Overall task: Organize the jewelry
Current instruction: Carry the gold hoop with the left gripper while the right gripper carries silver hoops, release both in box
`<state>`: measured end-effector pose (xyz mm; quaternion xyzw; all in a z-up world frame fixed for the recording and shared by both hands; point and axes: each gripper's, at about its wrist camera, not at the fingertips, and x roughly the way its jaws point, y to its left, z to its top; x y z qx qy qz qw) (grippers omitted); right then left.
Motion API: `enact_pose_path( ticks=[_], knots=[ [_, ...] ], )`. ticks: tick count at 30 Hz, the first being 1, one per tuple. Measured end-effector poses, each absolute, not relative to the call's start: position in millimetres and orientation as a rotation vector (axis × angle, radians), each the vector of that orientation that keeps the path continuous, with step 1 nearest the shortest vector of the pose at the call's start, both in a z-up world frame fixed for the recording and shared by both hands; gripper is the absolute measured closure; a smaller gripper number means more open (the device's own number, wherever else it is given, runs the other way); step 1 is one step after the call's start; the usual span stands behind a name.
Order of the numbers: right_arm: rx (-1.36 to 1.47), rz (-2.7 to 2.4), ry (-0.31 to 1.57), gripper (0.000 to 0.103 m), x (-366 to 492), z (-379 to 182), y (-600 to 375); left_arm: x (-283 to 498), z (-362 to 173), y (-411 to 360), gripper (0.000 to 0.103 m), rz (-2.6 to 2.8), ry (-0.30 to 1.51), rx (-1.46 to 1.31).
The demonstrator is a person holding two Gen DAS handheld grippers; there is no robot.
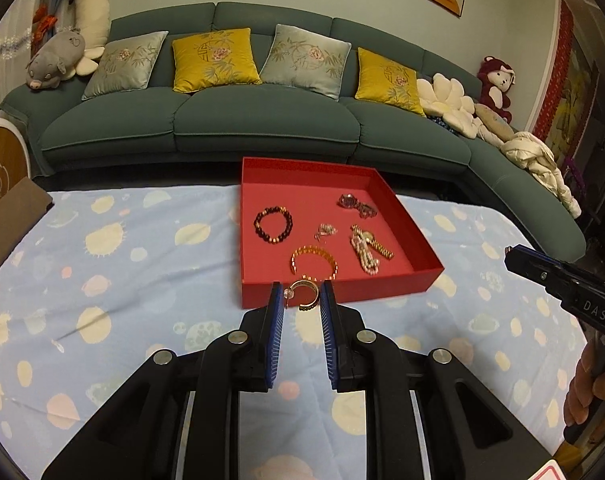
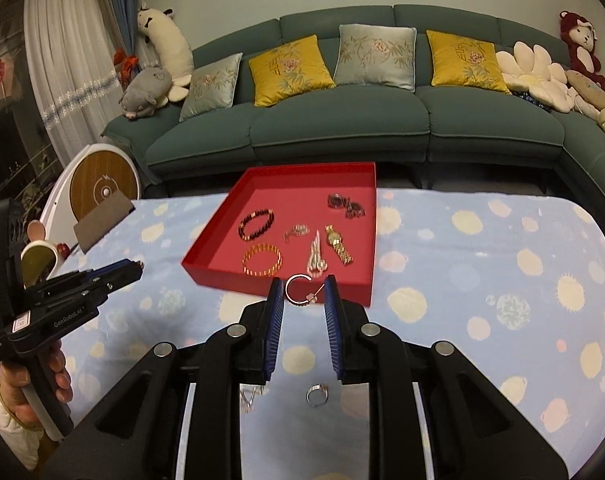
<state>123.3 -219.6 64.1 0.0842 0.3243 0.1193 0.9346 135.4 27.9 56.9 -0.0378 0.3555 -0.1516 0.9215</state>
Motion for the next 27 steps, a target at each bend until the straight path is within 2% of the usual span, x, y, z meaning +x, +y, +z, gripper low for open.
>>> enact_pose_path(
  ticks=[10, 18, 27],
  knots=[
    [0.269, 0.26, 0.642, 0.083, 214, 83, -230, 232, 83, -1, 0.087, -0.29, 0.705, -0.011],
    [0.309, 0.278, 0.723, 0.083, 285, 53, -219, 307, 62, -26, 0.087, -0.3, 0.768, -0.044],
    [0.295, 0.269, 0.754, 0.083, 312, 28, -215, 331, 47, -43, 0.087, -0.285, 0.768, -0.014]
  ],
)
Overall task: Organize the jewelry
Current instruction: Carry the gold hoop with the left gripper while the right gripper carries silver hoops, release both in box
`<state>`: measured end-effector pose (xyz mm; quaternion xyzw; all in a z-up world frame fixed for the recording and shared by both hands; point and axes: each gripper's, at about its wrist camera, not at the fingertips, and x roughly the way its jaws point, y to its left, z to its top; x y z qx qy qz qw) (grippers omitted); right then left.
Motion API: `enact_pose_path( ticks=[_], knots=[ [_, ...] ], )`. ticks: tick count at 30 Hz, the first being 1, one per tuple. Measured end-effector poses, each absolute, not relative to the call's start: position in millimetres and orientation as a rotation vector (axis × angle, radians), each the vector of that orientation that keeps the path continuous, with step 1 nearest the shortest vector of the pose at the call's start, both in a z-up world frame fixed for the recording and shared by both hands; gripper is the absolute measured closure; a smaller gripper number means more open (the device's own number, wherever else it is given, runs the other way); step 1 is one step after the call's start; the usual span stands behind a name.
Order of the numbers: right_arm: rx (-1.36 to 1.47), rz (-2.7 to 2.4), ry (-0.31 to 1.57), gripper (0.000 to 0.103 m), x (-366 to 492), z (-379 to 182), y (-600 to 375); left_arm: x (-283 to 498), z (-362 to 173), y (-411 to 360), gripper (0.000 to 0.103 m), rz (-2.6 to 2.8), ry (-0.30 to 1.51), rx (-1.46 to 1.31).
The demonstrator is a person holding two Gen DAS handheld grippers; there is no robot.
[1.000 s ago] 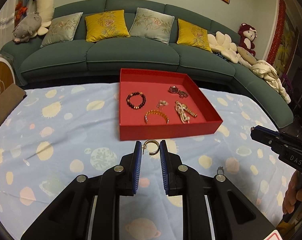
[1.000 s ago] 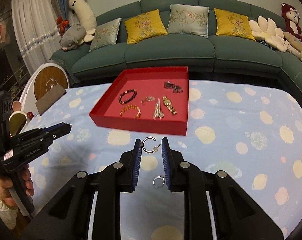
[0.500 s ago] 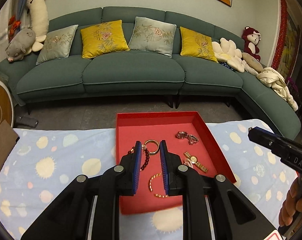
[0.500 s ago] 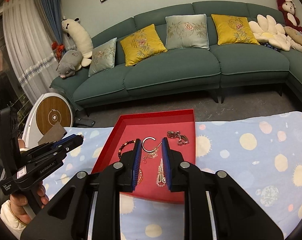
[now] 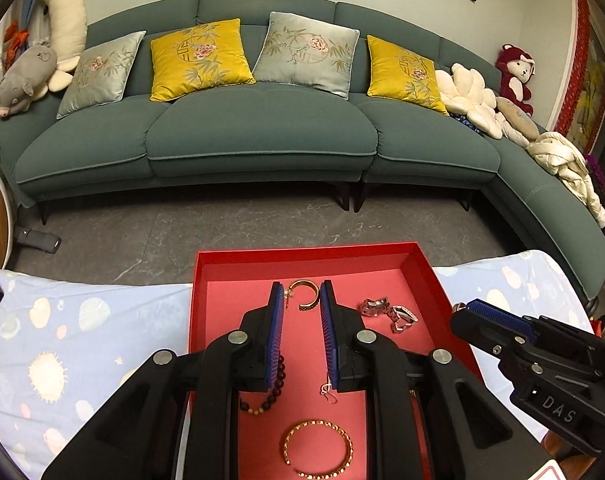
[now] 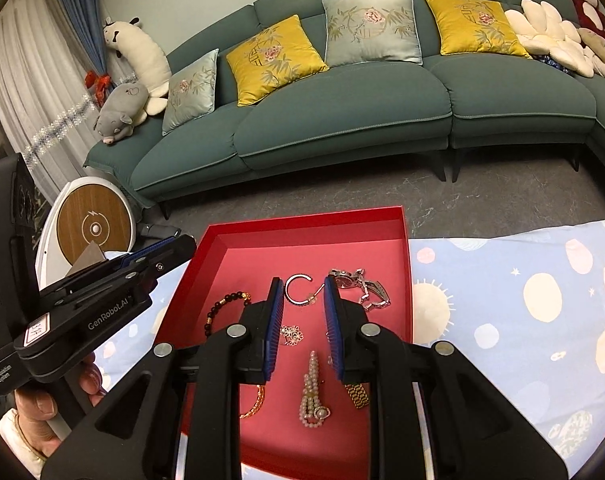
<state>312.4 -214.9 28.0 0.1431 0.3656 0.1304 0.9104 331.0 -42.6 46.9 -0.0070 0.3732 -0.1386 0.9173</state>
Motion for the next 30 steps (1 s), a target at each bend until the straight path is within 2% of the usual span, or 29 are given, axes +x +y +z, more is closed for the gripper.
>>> enact_pose_path(
  ticks=[30],
  knots=[
    [0.266, 0.265, 0.791, 0.083, 338, 10, -206, 358, 24, -46, 0.086, -0.255, 0.79, 0.011]
  ],
)
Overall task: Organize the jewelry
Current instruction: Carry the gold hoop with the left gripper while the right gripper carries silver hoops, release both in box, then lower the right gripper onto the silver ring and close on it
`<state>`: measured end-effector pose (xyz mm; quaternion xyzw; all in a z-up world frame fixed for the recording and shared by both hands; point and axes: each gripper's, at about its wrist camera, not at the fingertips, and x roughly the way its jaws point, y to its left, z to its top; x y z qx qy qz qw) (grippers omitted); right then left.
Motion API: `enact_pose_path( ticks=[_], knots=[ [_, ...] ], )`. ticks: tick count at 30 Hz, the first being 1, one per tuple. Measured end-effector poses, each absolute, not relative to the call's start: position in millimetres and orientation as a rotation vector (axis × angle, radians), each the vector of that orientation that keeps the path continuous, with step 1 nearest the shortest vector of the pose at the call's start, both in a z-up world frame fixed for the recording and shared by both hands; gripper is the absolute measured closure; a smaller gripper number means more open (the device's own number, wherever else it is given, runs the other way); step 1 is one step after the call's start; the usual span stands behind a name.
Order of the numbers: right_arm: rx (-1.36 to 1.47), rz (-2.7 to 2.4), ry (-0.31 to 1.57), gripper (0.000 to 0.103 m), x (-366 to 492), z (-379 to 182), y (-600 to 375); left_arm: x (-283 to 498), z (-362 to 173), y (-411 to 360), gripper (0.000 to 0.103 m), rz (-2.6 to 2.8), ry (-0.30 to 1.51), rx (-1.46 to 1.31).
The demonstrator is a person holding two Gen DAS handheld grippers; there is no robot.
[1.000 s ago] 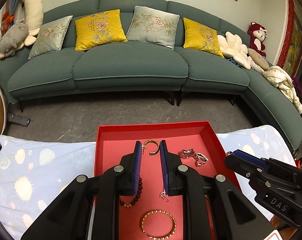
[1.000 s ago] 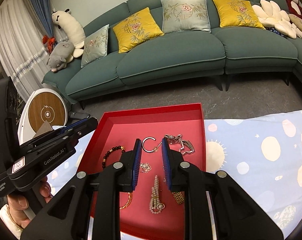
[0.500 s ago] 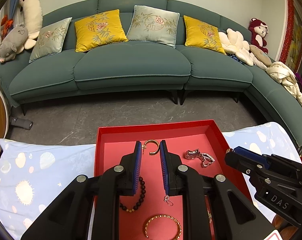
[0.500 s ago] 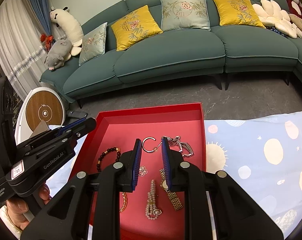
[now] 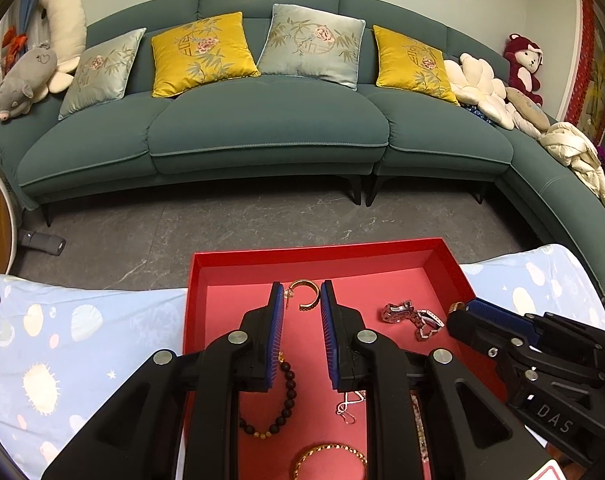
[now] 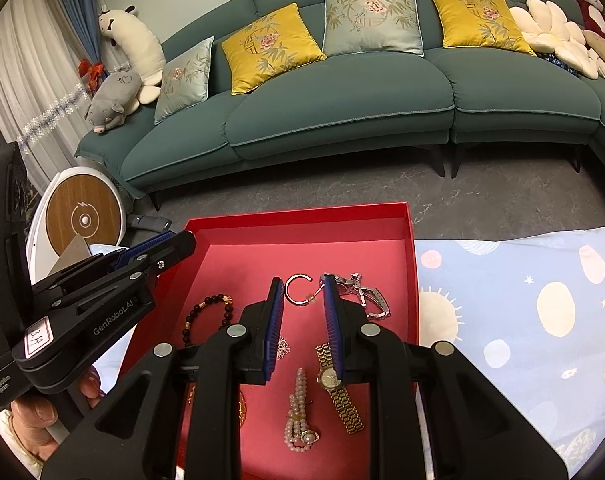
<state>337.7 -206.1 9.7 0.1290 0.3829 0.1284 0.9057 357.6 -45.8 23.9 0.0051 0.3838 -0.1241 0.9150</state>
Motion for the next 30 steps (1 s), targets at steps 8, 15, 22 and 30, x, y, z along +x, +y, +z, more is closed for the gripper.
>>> enact_pose_path(
  ticks=[8, 15, 22, 30],
  knots=[
    [0.259, 0.256, 0.817, 0.07, 347, 1, -200, 372, 6, -37, 0.06, -0.225, 0.859, -0.049],
    [0.291, 0.242, 0.715, 0.064, 309, 33, -218, 335, 38, -17, 0.055, -0.191, 0.772, -0.037],
    [0.236, 0.252, 0.648, 0.064, 224, 74, -238, 255, 80, 17, 0.051, -0.208, 0.74, 0.01],
    [0.315, 0.216, 0.681, 0.064, 141, 75, -258, 165, 87, 51, 0.051, -0.21, 0.761, 0.006]
  ],
)
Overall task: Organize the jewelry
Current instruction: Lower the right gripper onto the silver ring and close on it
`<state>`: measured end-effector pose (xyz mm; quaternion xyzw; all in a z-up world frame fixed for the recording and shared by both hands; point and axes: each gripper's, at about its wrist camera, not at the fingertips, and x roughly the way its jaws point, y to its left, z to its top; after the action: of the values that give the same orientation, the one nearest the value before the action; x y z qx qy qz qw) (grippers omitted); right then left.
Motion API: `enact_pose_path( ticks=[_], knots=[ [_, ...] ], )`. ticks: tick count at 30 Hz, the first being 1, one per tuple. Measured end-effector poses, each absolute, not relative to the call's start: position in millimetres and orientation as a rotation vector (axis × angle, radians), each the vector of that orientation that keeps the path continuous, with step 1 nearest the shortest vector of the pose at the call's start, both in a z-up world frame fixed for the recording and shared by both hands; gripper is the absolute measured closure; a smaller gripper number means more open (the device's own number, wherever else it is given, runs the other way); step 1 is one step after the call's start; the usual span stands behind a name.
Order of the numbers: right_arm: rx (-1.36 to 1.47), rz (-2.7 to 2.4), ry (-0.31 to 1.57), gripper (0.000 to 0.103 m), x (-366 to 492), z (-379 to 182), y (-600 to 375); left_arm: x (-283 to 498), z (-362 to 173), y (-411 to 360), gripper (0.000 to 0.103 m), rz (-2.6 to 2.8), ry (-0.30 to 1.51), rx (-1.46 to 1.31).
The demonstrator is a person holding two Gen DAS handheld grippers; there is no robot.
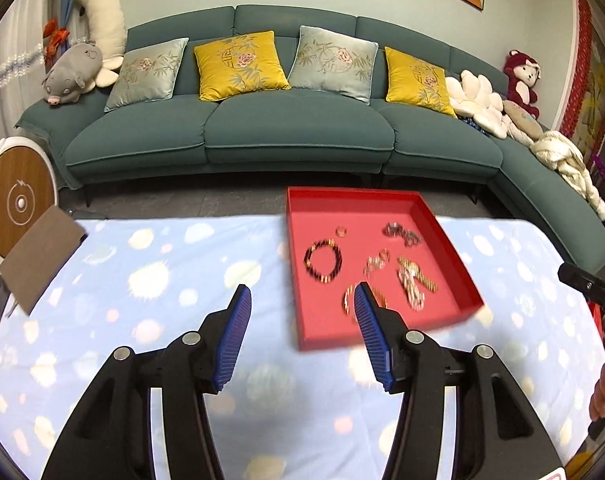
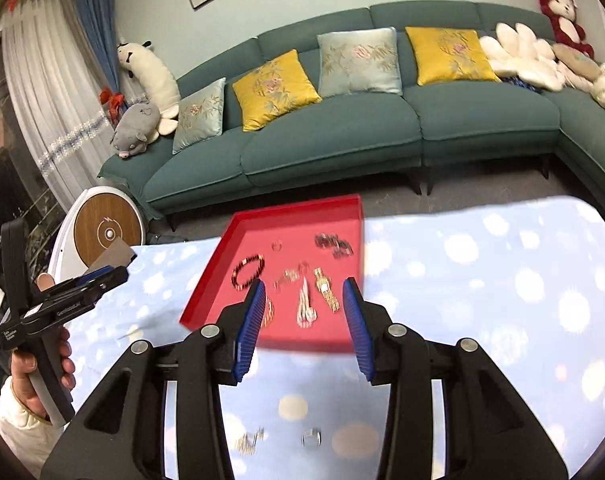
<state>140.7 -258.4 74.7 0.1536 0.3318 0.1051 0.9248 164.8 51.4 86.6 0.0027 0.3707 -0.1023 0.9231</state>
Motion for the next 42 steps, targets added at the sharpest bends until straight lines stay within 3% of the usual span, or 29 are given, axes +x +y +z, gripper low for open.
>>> enact_pose_path(
  ticks=[6, 16, 30, 39, 42],
  knots=[
    [0.298, 0.178, 0.77, 0.064, 99, 40, -253, 117, 52, 60, 0.051, -0.246, 0.843, -0.087],
    [0.119, 0.22, 0.914, 0.064, 104, -31, -191, 84, 0, 46, 0.051, -0.231, 0.923, -0.104],
    [-0.031, 0.181, 0.964, 0.066, 108, -63, -178, 79, -19, 27, 0.051, -0.293, 0.955, -0.029],
    [-0.016, 0.197, 0.962, 0.072, 112, -63, -180, 80, -21, 13, 0.051, -0.331, 0.961, -0.032],
    [-0.017, 0.189, 0.957, 0.079, 113, -63, -181, 79, -22, 11, 0.051, -0.337, 0.961, -0.028]
  ],
)
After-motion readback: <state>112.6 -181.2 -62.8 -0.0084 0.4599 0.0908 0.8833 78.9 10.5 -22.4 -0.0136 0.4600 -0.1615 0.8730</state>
